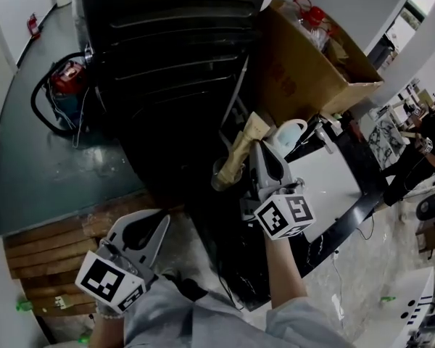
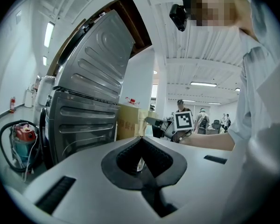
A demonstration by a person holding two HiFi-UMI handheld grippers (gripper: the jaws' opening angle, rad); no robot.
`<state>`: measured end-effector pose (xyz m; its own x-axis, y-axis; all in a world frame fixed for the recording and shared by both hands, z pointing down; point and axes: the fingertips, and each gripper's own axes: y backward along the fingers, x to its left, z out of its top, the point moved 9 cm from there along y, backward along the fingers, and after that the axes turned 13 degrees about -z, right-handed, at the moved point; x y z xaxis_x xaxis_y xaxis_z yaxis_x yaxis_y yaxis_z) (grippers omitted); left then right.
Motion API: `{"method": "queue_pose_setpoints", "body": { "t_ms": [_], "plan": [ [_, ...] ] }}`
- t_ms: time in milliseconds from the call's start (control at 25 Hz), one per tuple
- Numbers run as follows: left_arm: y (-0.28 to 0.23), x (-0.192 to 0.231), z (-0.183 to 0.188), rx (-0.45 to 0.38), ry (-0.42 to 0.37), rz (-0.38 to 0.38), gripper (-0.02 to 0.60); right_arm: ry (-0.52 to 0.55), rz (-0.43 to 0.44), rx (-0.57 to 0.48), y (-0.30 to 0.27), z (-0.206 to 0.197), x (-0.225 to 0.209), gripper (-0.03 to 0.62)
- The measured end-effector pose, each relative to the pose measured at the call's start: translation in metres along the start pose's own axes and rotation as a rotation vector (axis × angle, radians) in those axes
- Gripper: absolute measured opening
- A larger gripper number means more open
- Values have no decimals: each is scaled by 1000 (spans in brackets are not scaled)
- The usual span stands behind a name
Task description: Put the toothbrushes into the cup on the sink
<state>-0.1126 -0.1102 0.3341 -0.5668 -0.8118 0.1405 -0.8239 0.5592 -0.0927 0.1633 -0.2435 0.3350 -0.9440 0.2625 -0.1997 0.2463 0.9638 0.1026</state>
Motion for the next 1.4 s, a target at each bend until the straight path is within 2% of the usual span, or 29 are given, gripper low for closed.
{"method": "queue_pose_setpoints", "body": {
  "t_ms": [600, 960, 1040, 1200, 1400],
  "plan": [
    [-2, 0, -3, 4, 11, -11, 6, 68, -33, 145, 12, -56, 1, -2],
    [2, -4, -3, -3, 14, -22, 6, 100, -51, 150, 18, -54, 6, 2],
    [3, -5, -3, -6, 13, -26, 6, 105, -44, 147, 20, -51, 9, 52],
    [3, -11, -1, -10, 9, -38, 6, 111, -37, 126, 25, -38, 13, 80],
    [0, -19, 4, -20, -4, -64, 6, 116, -49, 93, 40, -18, 15, 81]
  ]
}}
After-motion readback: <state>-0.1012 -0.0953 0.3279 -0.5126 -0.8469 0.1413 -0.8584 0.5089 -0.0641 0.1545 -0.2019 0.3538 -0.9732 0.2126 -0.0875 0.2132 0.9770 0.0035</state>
